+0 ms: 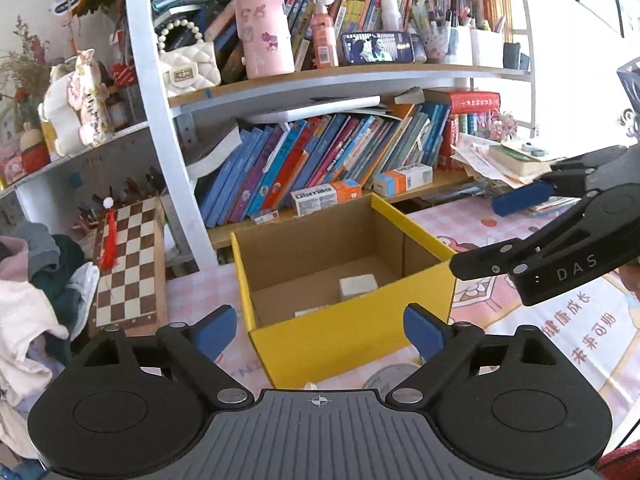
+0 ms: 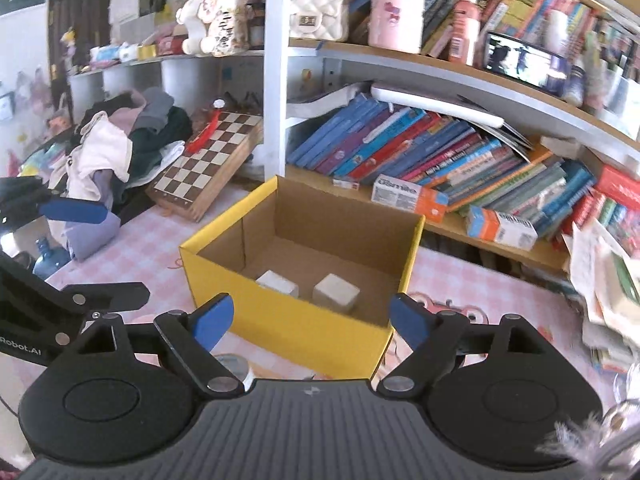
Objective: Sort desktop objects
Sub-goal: 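Withdraw both tools from the yellow box back toward the table, then move the left tool toward the pink plush pig while the right tool approaches the cream watch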
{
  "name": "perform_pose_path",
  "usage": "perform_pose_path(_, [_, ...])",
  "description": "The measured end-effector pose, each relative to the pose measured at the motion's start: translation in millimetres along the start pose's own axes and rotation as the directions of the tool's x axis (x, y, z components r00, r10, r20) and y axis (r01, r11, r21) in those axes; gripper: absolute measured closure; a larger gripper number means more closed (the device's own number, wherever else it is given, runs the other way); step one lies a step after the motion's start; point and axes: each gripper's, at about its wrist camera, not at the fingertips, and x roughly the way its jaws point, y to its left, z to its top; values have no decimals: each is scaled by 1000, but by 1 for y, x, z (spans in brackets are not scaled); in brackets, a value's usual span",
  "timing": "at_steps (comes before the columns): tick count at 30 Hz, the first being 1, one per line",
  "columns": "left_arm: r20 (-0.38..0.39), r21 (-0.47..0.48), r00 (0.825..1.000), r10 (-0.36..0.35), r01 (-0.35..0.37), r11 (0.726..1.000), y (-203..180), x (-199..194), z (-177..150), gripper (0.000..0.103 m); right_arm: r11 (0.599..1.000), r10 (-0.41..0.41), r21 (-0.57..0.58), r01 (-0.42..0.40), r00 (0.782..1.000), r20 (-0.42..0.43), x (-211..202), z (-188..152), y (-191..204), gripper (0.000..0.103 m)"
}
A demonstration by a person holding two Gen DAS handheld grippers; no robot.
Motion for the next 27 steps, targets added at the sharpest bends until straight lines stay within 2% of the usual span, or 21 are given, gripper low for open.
perform_pose_path(3, [4,-14,1000,9,-9,1000,5,-11,-9,10,999,-38,27,38,999,12,-12,-11,10,17])
perform_pose_path(7, [3,-42,1000,20,-20,999,12,-25,-24,9,994,-105,42,104,994,27,-27,-29,27,7])
perform_pose_path(18, [-34,-54,999,25,-27,998,17,-52,-62,9,981,-170,94,172,985,-33,-46,-73,58,7])
perform_pose_path(24, [-48,-67,998,35,-39,997,19,-62,-80,9,973,-224,51,225,974,-28,-52,-94,76,7])
perform_pose_path(27, [-61,-58,997,46,-50,997,18,-64,-90,9,971,-228,67,231,972,-46,-53,-105,80,6])
